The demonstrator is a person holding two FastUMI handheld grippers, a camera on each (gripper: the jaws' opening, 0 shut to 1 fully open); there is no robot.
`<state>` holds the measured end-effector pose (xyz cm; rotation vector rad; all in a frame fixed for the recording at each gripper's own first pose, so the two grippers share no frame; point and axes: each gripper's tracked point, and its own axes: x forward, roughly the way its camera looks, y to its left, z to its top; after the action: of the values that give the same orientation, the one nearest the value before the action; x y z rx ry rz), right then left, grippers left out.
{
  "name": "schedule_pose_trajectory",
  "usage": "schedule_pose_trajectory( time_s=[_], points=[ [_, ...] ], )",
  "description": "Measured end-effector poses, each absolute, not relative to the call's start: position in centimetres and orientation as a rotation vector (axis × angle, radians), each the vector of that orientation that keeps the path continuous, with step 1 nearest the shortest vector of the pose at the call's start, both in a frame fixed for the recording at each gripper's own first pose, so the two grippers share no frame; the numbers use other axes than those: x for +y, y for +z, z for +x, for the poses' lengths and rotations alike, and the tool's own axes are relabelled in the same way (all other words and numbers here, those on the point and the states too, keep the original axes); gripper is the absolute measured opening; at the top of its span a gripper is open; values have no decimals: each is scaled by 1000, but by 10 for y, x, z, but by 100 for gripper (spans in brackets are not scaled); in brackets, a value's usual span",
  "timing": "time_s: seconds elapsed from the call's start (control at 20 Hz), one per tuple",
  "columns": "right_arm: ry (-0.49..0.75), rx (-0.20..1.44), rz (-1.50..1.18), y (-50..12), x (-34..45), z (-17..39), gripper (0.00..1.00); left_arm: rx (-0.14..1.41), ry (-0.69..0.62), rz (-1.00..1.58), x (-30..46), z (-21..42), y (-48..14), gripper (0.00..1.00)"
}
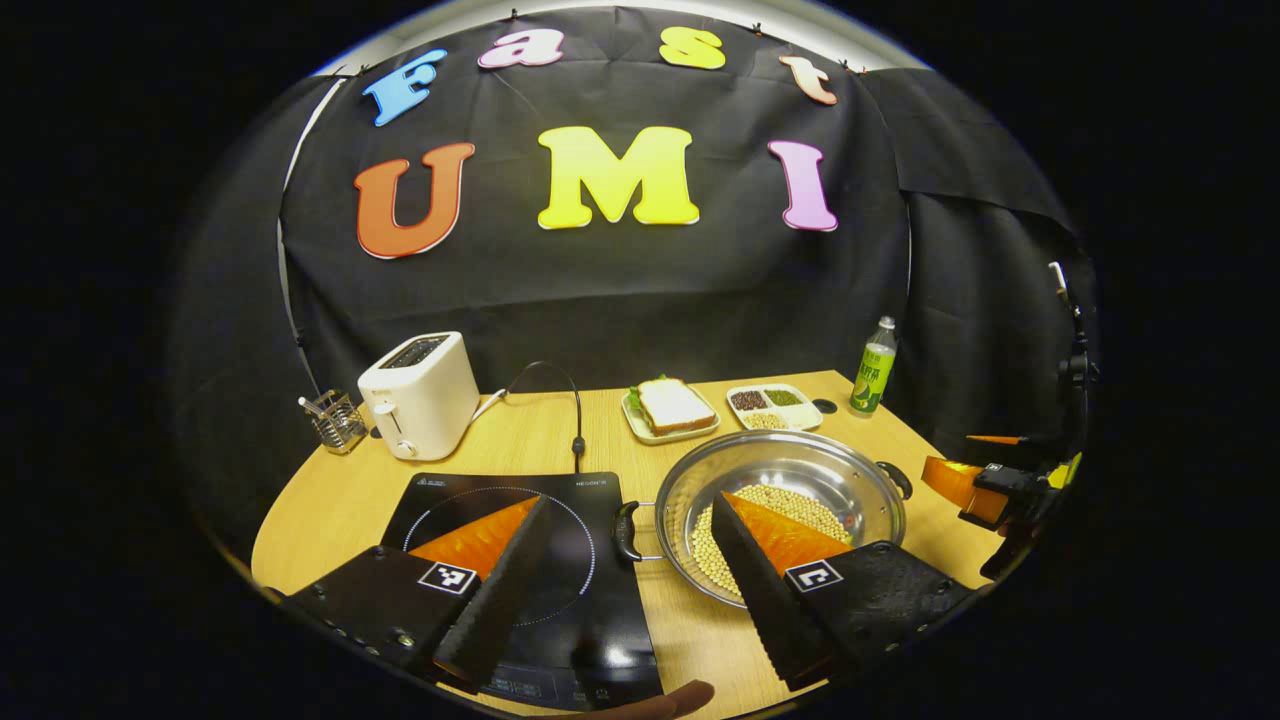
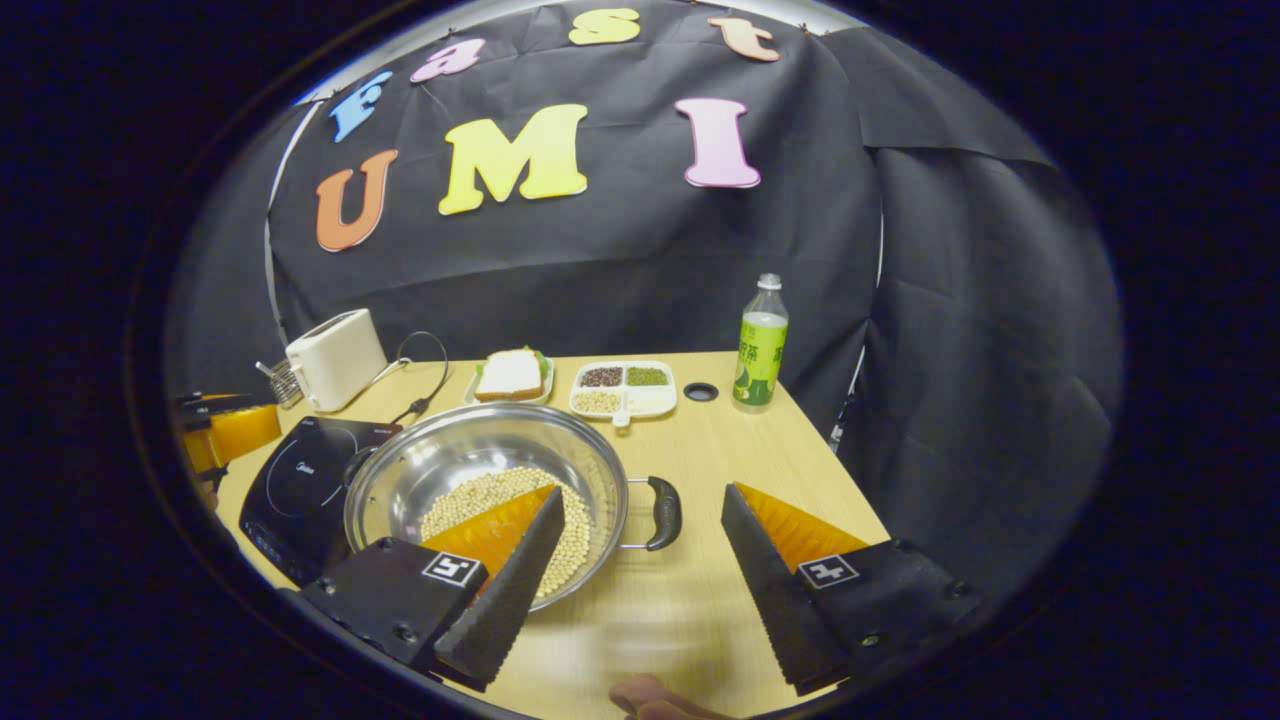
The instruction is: First push the handle of the pot to place it horizontally, then grasp the pot with both hands and set it on the induction cooktop.
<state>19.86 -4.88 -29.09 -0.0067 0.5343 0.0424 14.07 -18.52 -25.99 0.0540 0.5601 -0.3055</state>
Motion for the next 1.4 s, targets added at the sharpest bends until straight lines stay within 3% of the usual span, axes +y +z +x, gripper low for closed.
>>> schedule_pose_trajectory(
  time_s=[0.75, 0.85, 0.9, 0.95, 1.0, 1.05, 1.1, 1.15, 1.2, 1.4],
  points=[
    [56, 662, 30, -355, -46, 244, 99, 787, -313, 71, -209, 186, -363, 95],
    [63, 656, 44, -357, -43, 249, 96, 843, -338, 43, -214, 181, -373, 90],
    [69, 661, 46, -361, -42, 251, 88, 861, -332, 36, -214, 182, -377, 88],
    [75, 675, 51, -365, -41, 251, 93, 849, -324, 45, -212, 186, -376, 85],
    [79, 689, 58, -370, -40, 251, 87, 846, -324, 45, -213, 187, -376, 83],
    [67, 693, 58, -372, -42, 253, 92, 844, -312, 49, -211, 189, -378, 77],
    [56, 698, 60, -374, -44, 254, 87, 850, -307, 50, -210, 188, -379, 75],
    [40, 695, 56, -373, -47, 255, 82, 848, -303, 50, -210, 188, -376, 54],
    [34, 697, 50, -377, -48, 256, 67, 856, -313, 61, -210, 186, -379, 63],
    [24, 699, 65, -377, -48, 254, 67, 843, -324, 80, -210, 189, -378, 60]
  ],
)
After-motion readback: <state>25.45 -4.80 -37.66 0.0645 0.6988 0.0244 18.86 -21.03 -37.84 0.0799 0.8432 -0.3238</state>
